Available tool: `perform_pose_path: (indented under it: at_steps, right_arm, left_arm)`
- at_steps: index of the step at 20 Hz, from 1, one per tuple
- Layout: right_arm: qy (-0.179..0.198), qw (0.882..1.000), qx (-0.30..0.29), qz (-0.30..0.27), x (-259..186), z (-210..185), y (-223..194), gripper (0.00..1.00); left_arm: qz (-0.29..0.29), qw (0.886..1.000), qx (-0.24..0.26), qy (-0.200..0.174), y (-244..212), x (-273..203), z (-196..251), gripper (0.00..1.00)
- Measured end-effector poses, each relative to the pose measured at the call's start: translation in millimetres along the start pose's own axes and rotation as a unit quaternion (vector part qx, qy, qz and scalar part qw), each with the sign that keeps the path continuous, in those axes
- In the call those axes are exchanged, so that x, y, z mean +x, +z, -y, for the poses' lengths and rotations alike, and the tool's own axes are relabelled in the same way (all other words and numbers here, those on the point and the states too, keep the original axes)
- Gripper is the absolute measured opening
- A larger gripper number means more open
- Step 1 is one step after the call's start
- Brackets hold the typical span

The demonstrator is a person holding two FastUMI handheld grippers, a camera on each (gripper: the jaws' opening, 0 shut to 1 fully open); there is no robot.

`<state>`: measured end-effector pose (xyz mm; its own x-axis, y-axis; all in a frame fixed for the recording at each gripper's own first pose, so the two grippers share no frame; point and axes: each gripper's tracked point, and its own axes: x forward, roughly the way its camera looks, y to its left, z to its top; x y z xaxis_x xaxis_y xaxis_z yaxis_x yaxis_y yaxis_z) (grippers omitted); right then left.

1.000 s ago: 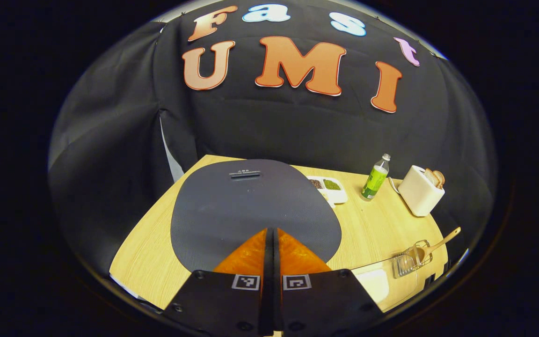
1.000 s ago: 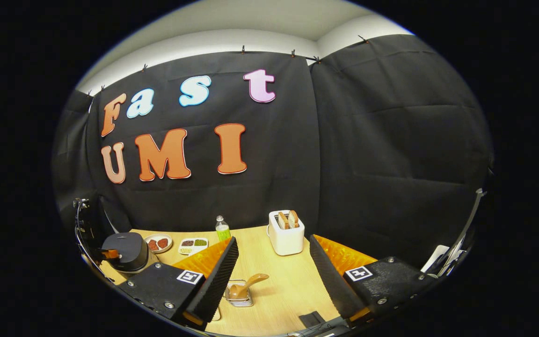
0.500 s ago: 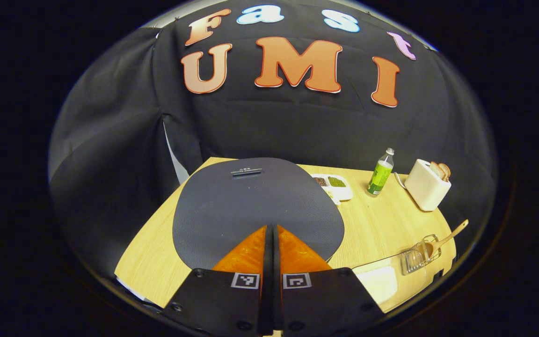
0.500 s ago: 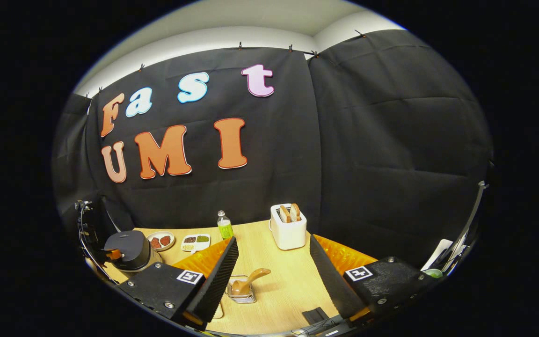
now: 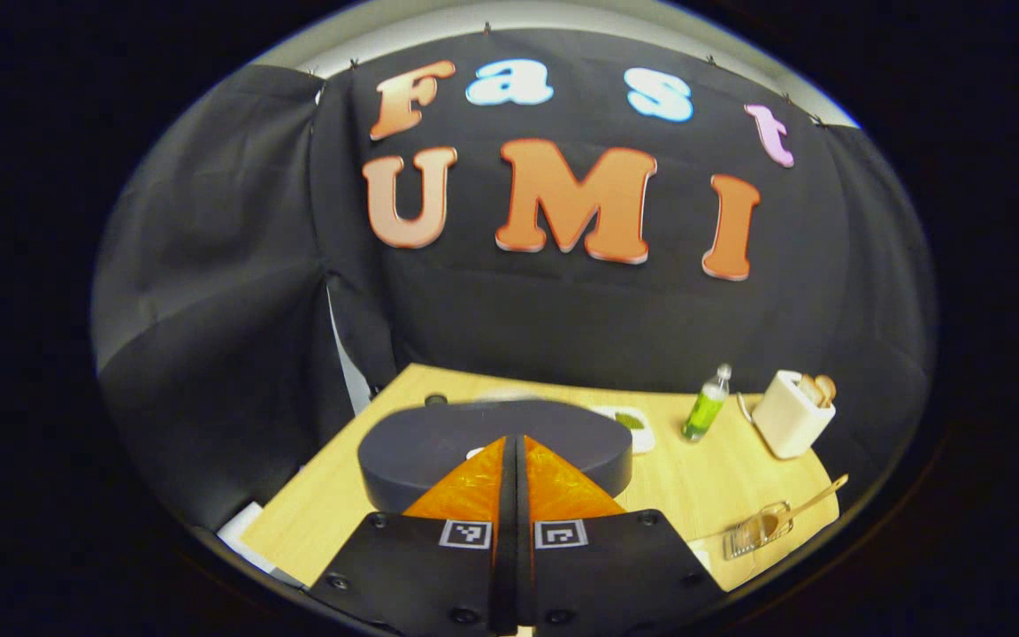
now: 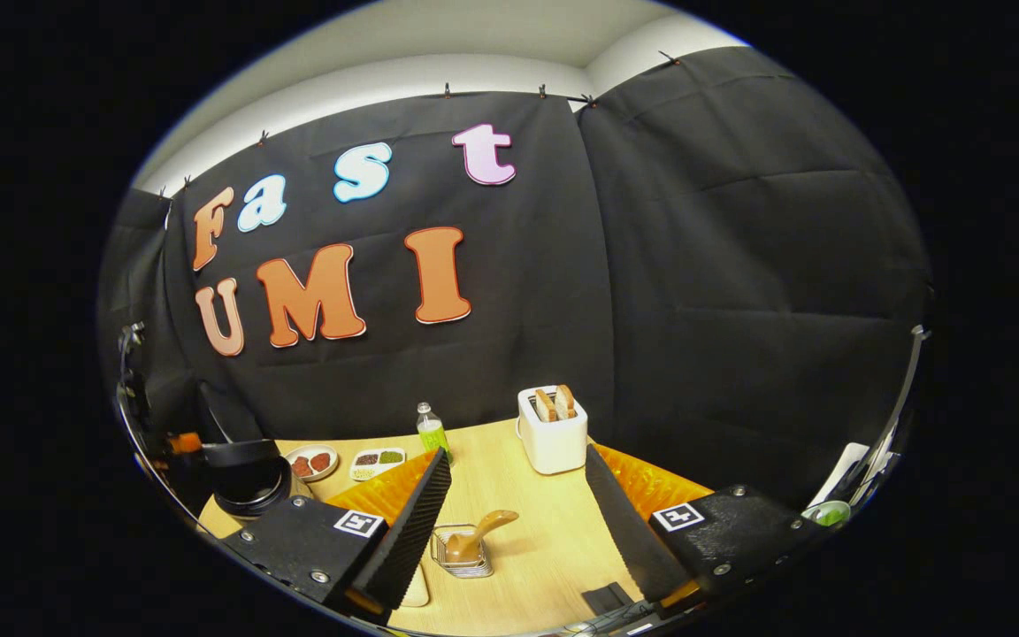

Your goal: Close the left gripper, press the button to open the rice cooker; take a wooden spoon from the chopstick holder with the right hand, scoop a spoonful of rice and pour it into the rice cooker, then put the wooden spoon back into the chopstick holder.

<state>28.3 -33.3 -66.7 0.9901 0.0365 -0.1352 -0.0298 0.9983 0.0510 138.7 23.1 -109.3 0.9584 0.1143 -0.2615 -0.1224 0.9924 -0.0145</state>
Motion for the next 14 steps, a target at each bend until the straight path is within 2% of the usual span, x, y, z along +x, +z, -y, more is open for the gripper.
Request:
perform_pose_path:
  at_steps: [4, 8, 10, 12, 14]
  right_arm:
    - [0.016, 1.000, 0.018, -0.004, 14.0, -6.3, -14.7, 0.95]
    - [0.040, 0.998, 0.050, -0.023, 38.2, -18.1, -40.9, 0.95]
    - [0.049, 0.995, 0.073, -0.046, 48.7, -21.6, -59.3, 0.95]
    - [0.056, 0.991, 0.093, -0.072, 64.9, -25.7, -84.1, 0.95]
    - [0.055, 0.989, 0.106, -0.090, 77.1, -22.1, -103.0, 0.95]
  left_arm:
    - [0.037, 0.999, -0.002, -0.011, 47.0, -34.6, 2.7, 0.04]
    - [0.069, 0.998, 0.010, 0.003, 58.4, -60.5, -7.8, 0.04]
    - [0.076, 0.997, -0.008, 0.026, 60.2, -72.5, -17.5, 0.02]
    - [0.075, 0.996, -0.020, 0.036, 58.4, -82.5, -23.7, 0.10]
    - [0.084, 0.995, -0.015, 0.051, 61.1, -94.2, -32.1, 0.37]
